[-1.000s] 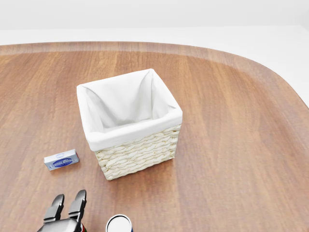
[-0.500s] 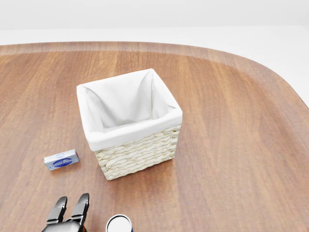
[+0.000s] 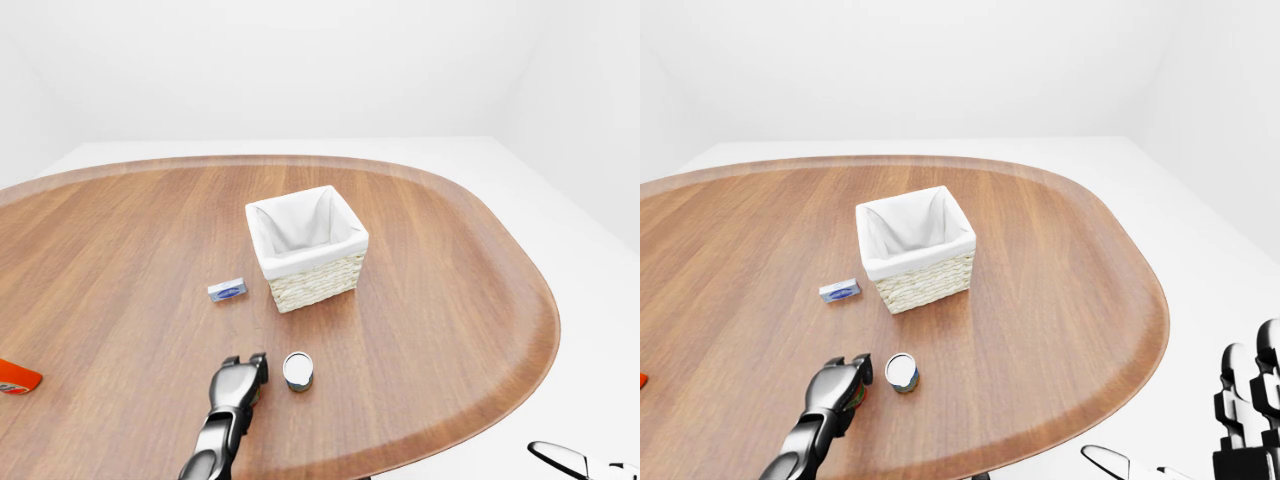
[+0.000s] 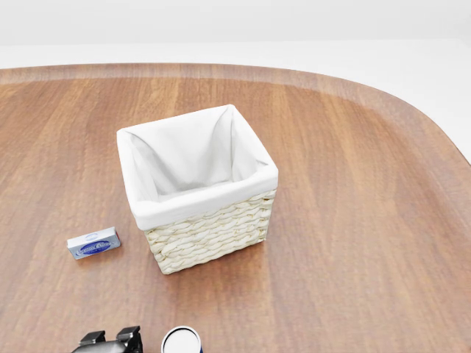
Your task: Pick up the tomato sauce, and put it in the basket.
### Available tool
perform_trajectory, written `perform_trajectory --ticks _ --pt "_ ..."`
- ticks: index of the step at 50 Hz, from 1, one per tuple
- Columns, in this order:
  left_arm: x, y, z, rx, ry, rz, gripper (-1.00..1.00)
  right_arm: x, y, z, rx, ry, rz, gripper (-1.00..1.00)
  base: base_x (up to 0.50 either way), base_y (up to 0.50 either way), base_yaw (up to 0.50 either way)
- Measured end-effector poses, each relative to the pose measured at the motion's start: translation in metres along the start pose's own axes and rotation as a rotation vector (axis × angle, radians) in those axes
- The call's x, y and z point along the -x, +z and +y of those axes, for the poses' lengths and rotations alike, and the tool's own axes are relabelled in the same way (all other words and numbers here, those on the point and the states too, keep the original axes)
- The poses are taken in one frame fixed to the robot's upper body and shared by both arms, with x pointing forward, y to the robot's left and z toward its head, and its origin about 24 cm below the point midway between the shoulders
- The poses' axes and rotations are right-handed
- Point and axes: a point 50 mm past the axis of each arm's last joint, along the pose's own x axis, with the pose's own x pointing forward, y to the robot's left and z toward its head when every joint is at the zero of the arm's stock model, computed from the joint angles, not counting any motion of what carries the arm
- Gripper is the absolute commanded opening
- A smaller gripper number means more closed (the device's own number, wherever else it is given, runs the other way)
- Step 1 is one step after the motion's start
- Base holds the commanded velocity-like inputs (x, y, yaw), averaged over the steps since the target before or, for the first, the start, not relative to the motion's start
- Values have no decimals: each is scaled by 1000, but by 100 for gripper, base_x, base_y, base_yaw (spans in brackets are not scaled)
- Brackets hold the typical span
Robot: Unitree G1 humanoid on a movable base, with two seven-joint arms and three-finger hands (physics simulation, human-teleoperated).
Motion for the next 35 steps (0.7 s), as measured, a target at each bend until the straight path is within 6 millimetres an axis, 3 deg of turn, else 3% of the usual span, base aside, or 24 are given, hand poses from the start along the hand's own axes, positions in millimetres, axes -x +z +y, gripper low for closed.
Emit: perform_trajectory --ticks 11,16,25,35 --pt "0 1 3 22 14 5 -100 0 0 0 -2 1 0 100 0 0 0" --pt "-3 4 20 81 94 6 -100 0 0 0 -4 2 1 100 0 0 0" --pt "2 15 100 316 444 -39 -100 0 0 0 -8 3 1 100 0 0 0" --pt "41 14 180 551 833 -130 -100 0 0 0 -5 3 1 100 0 0 0"
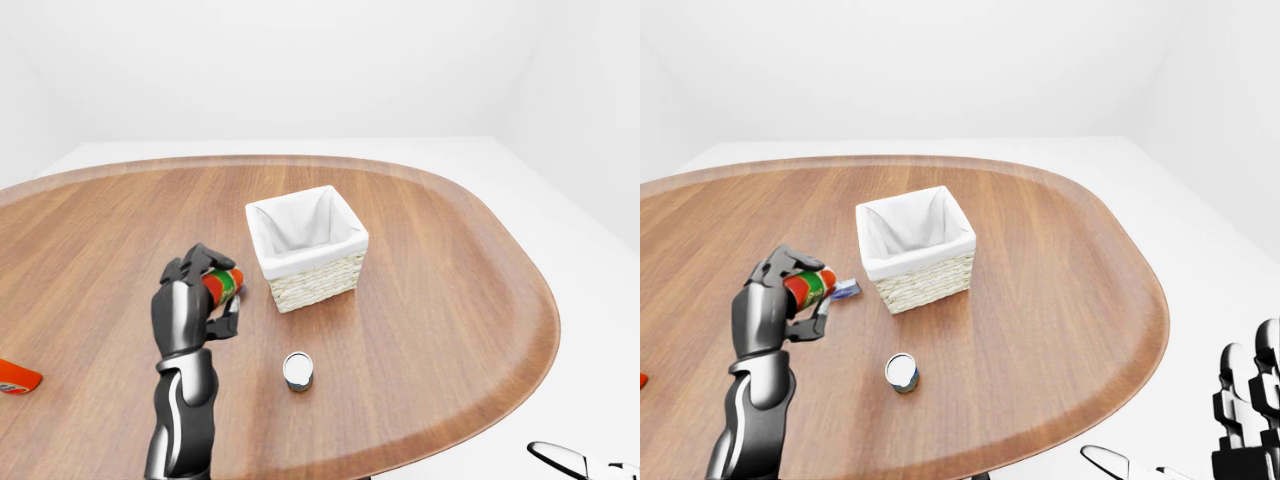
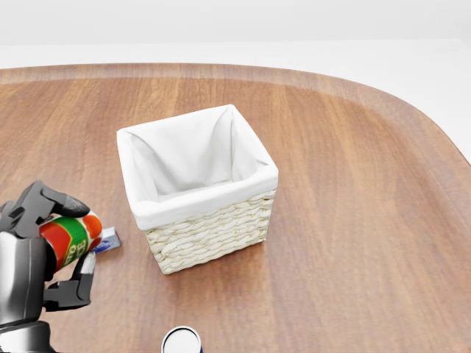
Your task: Pick up the tomato sauce, and put it in the basket.
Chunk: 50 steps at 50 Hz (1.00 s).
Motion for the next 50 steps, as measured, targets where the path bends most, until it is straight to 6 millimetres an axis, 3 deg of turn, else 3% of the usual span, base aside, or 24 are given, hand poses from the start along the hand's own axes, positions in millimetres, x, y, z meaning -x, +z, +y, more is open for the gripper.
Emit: perform_trajectory --ticks 7,15,19,30,36,40,50 --pt "-6 30 32 120 142 -88 -100 0 0 0 9 0 -2 100 0 0 0" --pt "-31 71 46 199 217 -220 -100 -1 0 0 15 0 -2 100 0 0 0" --pt "-55 94 46 220 242 -309 -100 -1 0 0 15 0 -1 100 0 0 0" --pt "-145 156 28 226 312 -410 -100 -1 1 1 6 4 -8 100 0 0 0" --pt "-177 190 18 131 334 -449 -100 -2 1 2 -1 8 -11 100 0 0 0" --pt "-189 188 -3 -1 253 -407 -100 -2 1 2 -9 11 -15 100 0 0 0" --pt "-196 151 -54 -276 -58 -255 -100 -2 1 3 -30 19 -16 100 0 0 0"
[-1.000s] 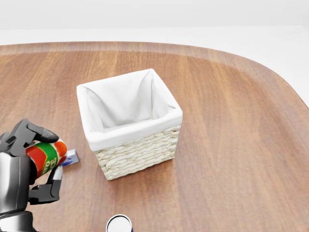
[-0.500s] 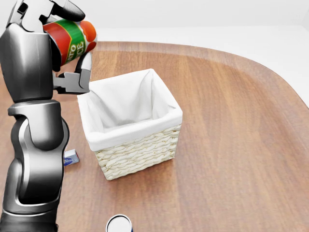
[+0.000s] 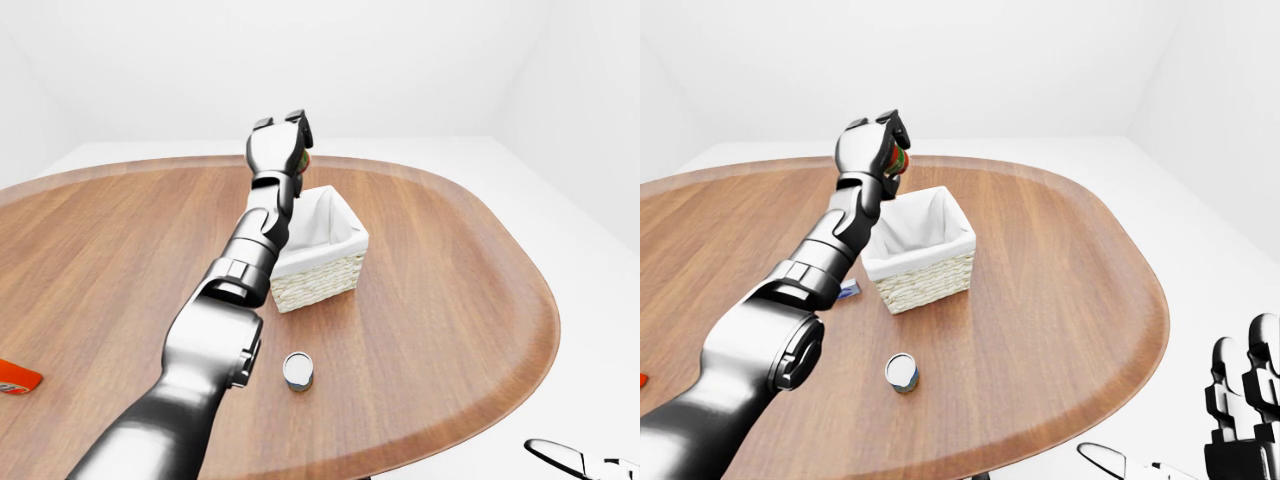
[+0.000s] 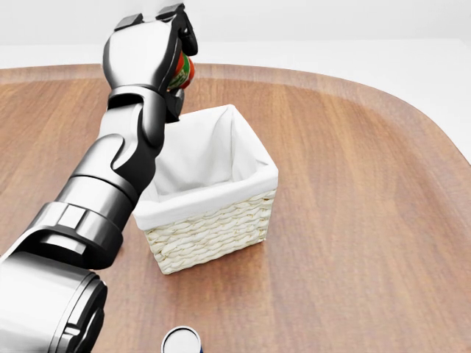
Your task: Pick up the tomato sauce, and put it in the basket.
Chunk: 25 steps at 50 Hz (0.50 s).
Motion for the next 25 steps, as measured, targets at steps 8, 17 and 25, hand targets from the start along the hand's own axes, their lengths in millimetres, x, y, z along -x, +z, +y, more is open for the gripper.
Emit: perform_trajectory --ticks 8,17,25 --pt "14 -18 -32 -15 -233 88 -100 0 0 0 -7 3 -1 100 0 0 0" --pt "25 -28 -50 -14 -372 134 -100 0 0 0 -7 3 -2 100 0 0 0" --pt "34 -35 -62 -23 -448 154 -100 0 0 0 -7 3 -1 100 0 0 0"
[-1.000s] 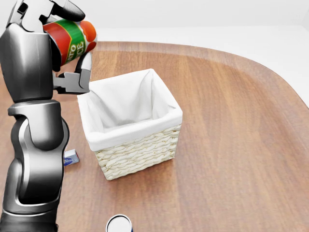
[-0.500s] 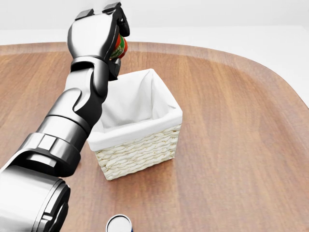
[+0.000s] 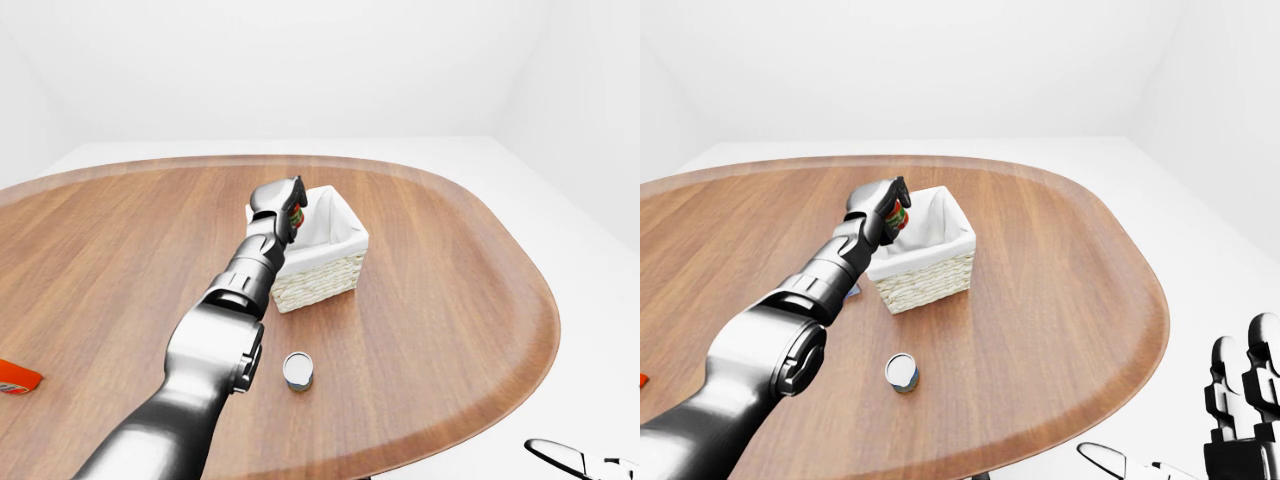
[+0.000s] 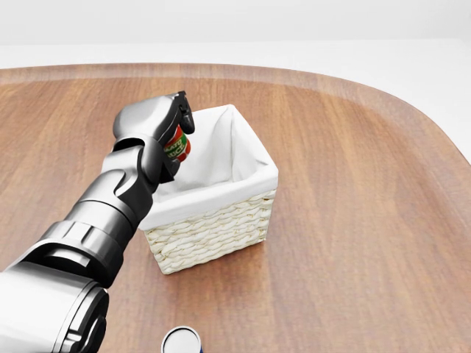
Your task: Pick up the tomato sauce, and put it in the basket.
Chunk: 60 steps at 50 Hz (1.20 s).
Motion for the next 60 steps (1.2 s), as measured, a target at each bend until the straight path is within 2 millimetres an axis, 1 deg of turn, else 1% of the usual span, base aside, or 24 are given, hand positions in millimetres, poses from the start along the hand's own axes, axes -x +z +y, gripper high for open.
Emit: perform_trajectory --ticks 6,18,19,20,21,34,60 --pt "1 -4 -6 -5 -32 12 -100 0 0 0 0 0 0 100 0 0 0" --pt "2 -7 -10 -8 -53 21 -100 0 0 0 1 0 5 100 0 0 0" --pt "2 -7 -10 -9 -52 21 -66 0 0 0 1 0 5 100 0 0 0" --pt "2 -8 -10 -10 -50 21 -66 0 0 0 1 0 5 100 0 0 0" --pt "2 -8 -10 -11 -48 22 100 0 0 0 1 0 5 100 0 0 0" --pt "1 -9 -4 0 11 27 100 1 0 0 -1 1 9 100 0 0 0" --pt "1 -11 -2 -3 39 31 100 0 0 0 -5 2 5 100 0 0 0"
